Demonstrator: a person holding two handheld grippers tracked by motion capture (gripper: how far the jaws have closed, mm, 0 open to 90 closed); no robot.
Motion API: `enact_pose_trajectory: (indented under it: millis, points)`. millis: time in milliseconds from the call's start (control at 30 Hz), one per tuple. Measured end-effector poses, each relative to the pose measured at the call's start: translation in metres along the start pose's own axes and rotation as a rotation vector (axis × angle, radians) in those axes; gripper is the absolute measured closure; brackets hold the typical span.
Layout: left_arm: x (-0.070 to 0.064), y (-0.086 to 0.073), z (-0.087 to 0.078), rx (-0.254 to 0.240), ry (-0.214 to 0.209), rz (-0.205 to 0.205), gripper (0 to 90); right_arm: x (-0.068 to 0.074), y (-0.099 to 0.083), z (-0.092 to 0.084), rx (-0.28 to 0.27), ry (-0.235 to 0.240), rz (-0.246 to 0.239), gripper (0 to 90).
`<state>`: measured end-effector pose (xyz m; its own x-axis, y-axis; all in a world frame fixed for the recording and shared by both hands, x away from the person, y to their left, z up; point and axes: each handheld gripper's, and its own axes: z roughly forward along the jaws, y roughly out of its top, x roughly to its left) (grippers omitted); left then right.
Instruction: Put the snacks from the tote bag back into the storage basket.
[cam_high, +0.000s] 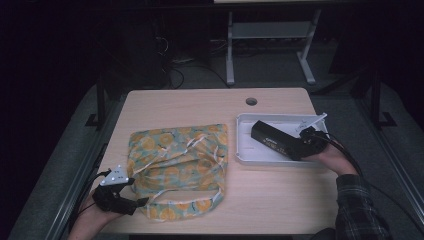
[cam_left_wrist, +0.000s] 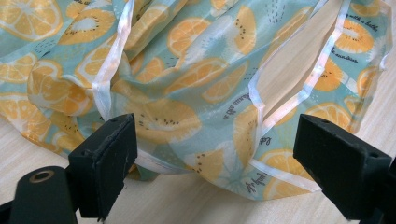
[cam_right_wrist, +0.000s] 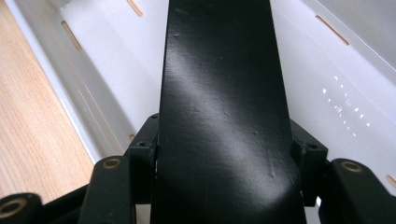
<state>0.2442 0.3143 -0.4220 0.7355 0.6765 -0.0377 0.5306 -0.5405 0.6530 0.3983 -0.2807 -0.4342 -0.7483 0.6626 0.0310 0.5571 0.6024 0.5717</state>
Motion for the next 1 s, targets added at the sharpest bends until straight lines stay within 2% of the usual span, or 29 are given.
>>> enact_pose_trajectory:
  millis: [267, 467, 567, 700, 800, 1000]
  points:
    - [0.0, 0.0, 0.0, 0.0, 0.0, 0.0, 13.1, -0.002, -0.005, -0.002, 0.008, -0.001, 0.014, 40.5]
    - [0.0, 0.0, -0.001, -0.002, 0.001, 0.001, 13.0, -0.002, -0.006, 0.0, 0.034, 0.0, 0.0, 37.8]
    - [0.0, 0.0, -0.001, -0.001, 0.002, 0.003, 13.1, -0.001, -0.004, -0.005, 0.016, -0.011, 0.003, 35.3]
    - [0.0, 0.0, 0.0, -0.002, 0.001, 0.002, 13.1, -0.001, 0.001, -0.015, -0.021, -0.021, 0.034, 30.2]
    - [0.0, 0.001, 0.0, 0.003, 0.001, 0.005, 13.1, 0.0, 0.008, -0.024, -0.047, -0.035, 0.034, 28.7]
    - [-0.001, 0.001, 0.001, 0.002, 0.0, 0.001, 13.1, 0.002, 0.024, -0.033, -0.092, -0.028, 0.067, 34.5]
